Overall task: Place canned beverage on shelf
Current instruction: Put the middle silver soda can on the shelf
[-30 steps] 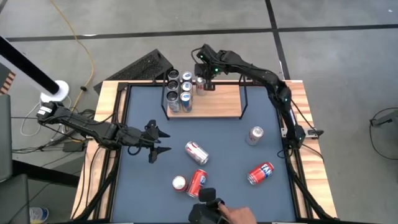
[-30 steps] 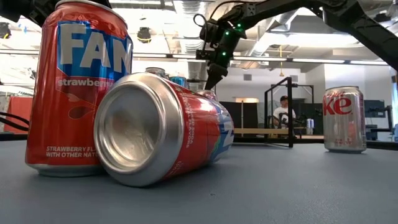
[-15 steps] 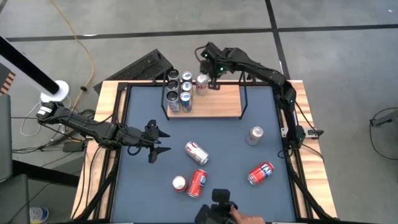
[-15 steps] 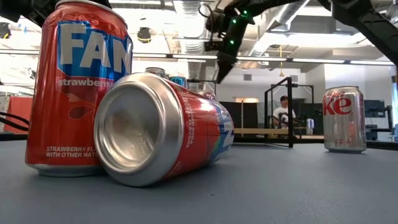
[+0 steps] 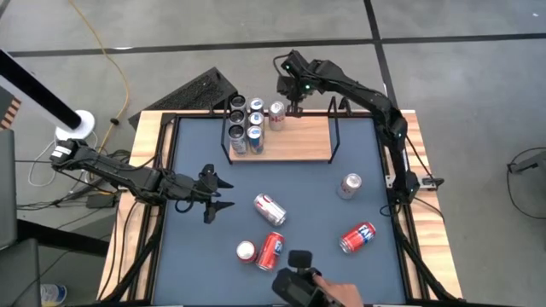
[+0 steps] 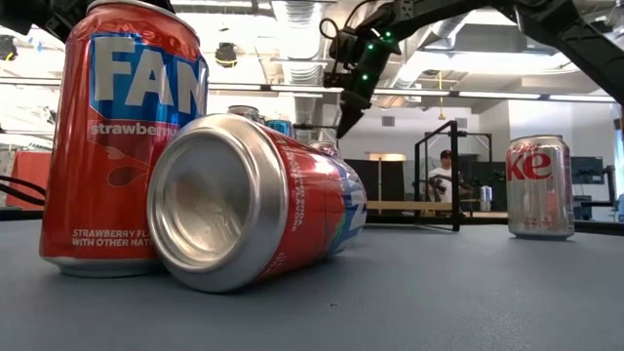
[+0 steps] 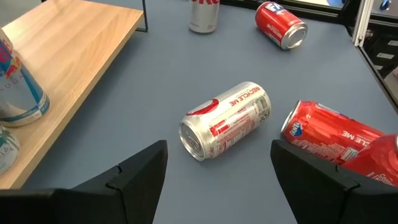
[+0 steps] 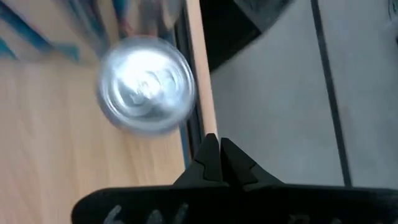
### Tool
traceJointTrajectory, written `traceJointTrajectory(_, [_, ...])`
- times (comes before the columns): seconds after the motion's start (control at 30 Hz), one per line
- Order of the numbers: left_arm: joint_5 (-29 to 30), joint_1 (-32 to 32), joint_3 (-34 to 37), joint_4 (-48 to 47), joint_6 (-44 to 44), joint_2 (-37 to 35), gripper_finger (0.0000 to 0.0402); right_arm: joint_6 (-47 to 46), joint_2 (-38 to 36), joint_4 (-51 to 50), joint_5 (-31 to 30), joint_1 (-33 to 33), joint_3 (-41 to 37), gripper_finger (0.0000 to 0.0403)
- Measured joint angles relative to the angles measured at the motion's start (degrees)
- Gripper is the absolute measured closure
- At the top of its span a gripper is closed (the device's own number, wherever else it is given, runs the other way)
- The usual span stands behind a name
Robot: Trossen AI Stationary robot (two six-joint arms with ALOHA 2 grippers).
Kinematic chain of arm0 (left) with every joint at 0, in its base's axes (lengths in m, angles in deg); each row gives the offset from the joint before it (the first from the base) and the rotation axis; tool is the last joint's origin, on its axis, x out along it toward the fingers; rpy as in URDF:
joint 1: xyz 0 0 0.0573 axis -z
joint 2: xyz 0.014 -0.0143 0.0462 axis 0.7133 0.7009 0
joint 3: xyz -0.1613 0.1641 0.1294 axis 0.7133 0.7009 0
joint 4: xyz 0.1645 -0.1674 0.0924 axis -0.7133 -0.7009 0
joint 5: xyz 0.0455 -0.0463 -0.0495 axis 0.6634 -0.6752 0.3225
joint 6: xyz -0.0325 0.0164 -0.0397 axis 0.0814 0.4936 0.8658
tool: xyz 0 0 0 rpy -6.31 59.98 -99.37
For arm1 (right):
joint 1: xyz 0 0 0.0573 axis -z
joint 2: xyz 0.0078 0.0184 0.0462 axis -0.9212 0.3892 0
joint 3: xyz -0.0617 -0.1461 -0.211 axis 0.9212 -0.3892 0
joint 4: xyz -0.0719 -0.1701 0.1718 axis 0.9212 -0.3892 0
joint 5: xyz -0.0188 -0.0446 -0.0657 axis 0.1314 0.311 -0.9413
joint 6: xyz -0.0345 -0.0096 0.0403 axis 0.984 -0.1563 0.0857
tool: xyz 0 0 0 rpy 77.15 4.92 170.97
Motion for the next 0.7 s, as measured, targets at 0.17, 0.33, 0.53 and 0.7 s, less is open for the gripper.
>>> traceJointTrajectory(0.17, [-0.1, 0.0, 0.0, 0.0, 0.4, 0.0, 0.0127, 0.0, 0.0, 2.8, 0.1, -0.6, -0.9, 0.0403])
traceJointTrajectory(0.33, [-0.7, 0.0, 0.0, -0.3, 0.6, 0.0, 0.0127, -2.4, -0.1, 1.9, 0.0, -0.6, -3.5, 0.0403])
traceJointTrajectory(0.53, [-0.7, 0.0, 0.0, -0.4, 0.5, 0.0, 0.0127, -2.7, 0.7, 1.7, 0.1, -1.6, -3.4, 0.0403])
traceJointTrajectory(0.7, [-0.7, 0.0, 0.0, -0.5, 0.5, 0.0, 0.0127, 0.2, 2.0, 2.4, 1.2, -2.1, -3.5, 0.0403])
